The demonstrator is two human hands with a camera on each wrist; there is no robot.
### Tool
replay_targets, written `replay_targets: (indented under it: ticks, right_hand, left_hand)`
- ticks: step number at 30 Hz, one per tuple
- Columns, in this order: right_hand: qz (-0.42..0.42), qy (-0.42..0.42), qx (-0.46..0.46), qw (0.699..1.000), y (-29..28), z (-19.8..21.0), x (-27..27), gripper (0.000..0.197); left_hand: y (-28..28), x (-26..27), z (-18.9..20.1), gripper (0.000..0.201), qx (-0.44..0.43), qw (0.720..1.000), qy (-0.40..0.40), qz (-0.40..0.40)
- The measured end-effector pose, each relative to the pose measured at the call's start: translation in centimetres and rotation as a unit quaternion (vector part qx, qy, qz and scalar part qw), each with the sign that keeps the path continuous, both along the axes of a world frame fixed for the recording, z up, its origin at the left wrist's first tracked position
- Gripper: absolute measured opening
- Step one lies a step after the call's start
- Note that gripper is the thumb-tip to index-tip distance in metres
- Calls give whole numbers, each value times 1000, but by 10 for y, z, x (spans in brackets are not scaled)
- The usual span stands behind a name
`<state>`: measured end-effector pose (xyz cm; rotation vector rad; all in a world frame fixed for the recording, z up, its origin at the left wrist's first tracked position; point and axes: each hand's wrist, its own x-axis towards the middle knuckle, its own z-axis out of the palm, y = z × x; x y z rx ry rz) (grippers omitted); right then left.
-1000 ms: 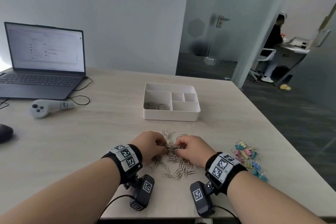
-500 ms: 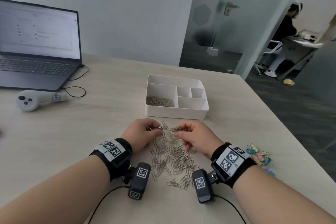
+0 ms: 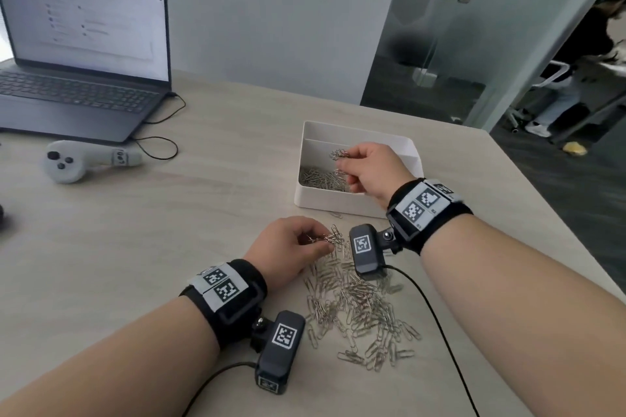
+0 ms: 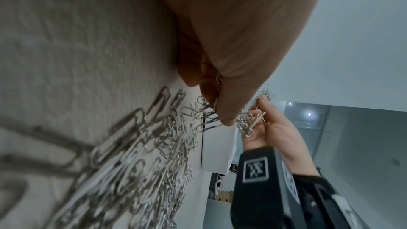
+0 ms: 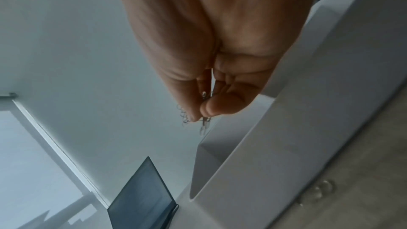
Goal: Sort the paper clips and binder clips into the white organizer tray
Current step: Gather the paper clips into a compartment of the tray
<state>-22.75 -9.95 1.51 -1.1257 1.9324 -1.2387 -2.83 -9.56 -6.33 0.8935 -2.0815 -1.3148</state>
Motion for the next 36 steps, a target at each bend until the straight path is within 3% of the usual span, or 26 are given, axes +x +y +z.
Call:
replay_targets:
  ticks: [6, 10, 14, 22, 28, 36]
  right_hand:
    - [-36, 96, 59, 993, -17, -1, -2, 12]
    - [-9, 67, 36, 997, 4, -2, -4, 20]
    - [-6, 58, -9, 998, 39, -2, -6, 12]
    - [6, 76, 73, 994, 99, -33, -11, 11]
    - [39, 94, 92, 991, 105, -42, -13, 9]
    - [52, 89, 73, 992, 117, -46, -17, 10]
  left_hand:
    - [0, 0, -1, 7, 1, 1000, 8, 2]
    - [2, 0, 1, 8, 26, 999, 18, 8]
    - [-2, -4, 8, 9, 54, 998, 8, 23]
    - [-28, -34, 59, 4, 56, 997, 60, -6]
    - [-65, -74, 90, 5, -37, 997, -31, 53]
    - [-84, -93, 84, 16, -127, 979, -143, 74]
